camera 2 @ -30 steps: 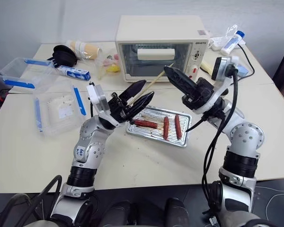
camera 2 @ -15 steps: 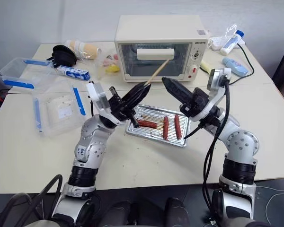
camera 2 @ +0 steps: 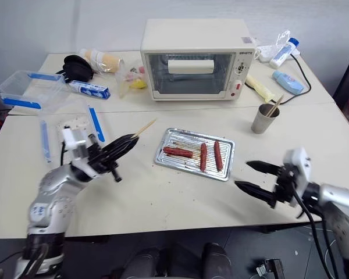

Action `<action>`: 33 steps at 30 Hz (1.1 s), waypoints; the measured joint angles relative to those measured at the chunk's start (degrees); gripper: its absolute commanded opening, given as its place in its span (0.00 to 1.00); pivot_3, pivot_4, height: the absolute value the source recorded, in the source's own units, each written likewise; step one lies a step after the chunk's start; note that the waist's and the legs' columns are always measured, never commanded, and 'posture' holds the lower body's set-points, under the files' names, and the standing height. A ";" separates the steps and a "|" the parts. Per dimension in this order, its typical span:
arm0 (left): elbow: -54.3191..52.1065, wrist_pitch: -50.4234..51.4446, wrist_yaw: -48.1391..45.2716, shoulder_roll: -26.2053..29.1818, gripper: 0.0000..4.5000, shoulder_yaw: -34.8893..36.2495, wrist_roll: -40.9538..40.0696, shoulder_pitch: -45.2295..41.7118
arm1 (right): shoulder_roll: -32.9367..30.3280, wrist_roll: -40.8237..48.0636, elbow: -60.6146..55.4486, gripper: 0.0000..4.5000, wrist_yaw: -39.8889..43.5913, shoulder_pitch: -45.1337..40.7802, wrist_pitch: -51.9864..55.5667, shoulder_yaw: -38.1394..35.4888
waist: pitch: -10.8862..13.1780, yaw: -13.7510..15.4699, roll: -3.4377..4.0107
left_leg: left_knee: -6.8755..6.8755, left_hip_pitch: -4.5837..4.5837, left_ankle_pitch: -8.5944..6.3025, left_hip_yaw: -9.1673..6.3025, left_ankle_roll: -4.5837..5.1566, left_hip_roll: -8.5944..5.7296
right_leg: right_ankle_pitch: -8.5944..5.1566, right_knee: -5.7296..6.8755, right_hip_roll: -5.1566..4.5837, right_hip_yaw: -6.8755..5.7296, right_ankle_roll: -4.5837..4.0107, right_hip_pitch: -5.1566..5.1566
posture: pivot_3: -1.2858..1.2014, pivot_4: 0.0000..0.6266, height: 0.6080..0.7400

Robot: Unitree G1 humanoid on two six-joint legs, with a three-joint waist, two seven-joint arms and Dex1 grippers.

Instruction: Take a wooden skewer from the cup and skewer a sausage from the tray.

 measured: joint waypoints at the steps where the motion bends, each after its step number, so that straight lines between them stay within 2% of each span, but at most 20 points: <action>1: -0.54 0.10 -0.35 0.76 0.00 1.30 -0.26 1.96 | 0.00 -1.66 0.29 0.99 1.09 2.82 -2.63 -1.03 | -0.02 0.04 -0.02 | -0.04 0.06 -0.08 0.00 -0.02 0.01 | 0.00 -0.02 -0.06 0.10 -0.01 0.03 | 0.52 0.24 1.00; 4: -0.58 0.11 -0.63 1.72 0.00 3.93 -0.25 7.32 | 1.03 -5.11 1.43 0.99 1.76 7.01 -7.81 -2.43 | -0.02 0.06 -0.01 | -0.12 0.06 -0.15 0.01 -0.09 0.03 | -0.02 -0.08 -0.24 0.29 -0.03 -0.02 | 0.52 0.24 1.00; 6: -0.60 0.20 -0.28 1.78 0.00 4.49 -0.23 8.76 | 2.03 -5.54 1.36 0.99 0.78 6.64 -8.95 -2.70 | -0.02 0.03 -0.02 | -0.11 0.06 -0.15 0.03 -0.09 0.03 | -0.02 -0.07 -0.26 0.32 -0.03 -0.04 | 0.52 0.24 1.00; 11: -3.79 0.81 1.34 1.23 0.00 5.23 -0.48 10.92 | 1.16 -5.61 -3.93 0.99 -9.46 -2.96 -1.11 -0.16 | -0.02 -0.22 0.00 | -0.11 0.10 -0.22 0.04 -0.23 0.12 | -0.05 0.01 -0.33 0.57 -0.18 -0.13 | 0.52 0.24 1.00; 16: -4.85 1.05 2.33 0.72 0.00 5.17 -0.66 11.87 | -0.73 -5.67 -6.19 0.99 -18.82 -22.54 16.96 12.79 | -0.02 -0.27 0.00 | -0.13 0.01 -0.24 0.00 -0.27 0.18 | -0.13 0.05 -0.31 0.50 -0.33 -0.26 | 0.52 0.24 1.00; 19: -5.55 1.12 3.16 0.11 0.00 4.79 -0.65 11.78 | 2.36 -7.78 -3.32 0.99 -24.84 -32.94 25.76 20.71 | -0.02 -0.15 -0.01 | -0.09 -0.10 -0.23 -0.04 -0.25 0.14 | -0.14 0.03 -0.35 0.42 -0.35 -0.27 | 0.52 0.24 1.00; 24: -5.97 1.16 4.39 -0.43 0.00 4.25 -0.63 11.45 | 5.61 -14.29 2.95 0.99 -27.95 -39.01 26.53 29.28 | -0.04 -0.26 -0.04 | -0.06 -0.21 -0.20 0.02 -0.17 0.09 | -0.08 0.13 -0.30 0.23 -0.25 -0.27 | 0.52 0.24 1.00; 30: -7.85 1.07 5.90 -1.28 0.00 3.91 -0.59 12.07 | 7.66 -18.93 7.20 0.99 -28.46 -40.66 24.65 33.23 | -0.04 -0.27 -0.04 | -0.04 -0.24 -0.16 0.04 -0.12 0.08 | -0.07 0.16 -0.09 -0.12 -0.22 -0.27 | 0.52 0.24 1.00; 33: -8.18 0.87 6.70 -1.38 0.00 3.91 -0.51 12.26 | 8.73 -19.94 9.06 0.86 -28.22 -40.96 23.92 33.35 | -0.04 -0.33 -0.04 | -0.02 -0.24 -0.14 0.04 -0.09 0.09 | -0.06 0.21 -0.07 -0.11 -0.20 -0.27 | 0.52 0.24 1.00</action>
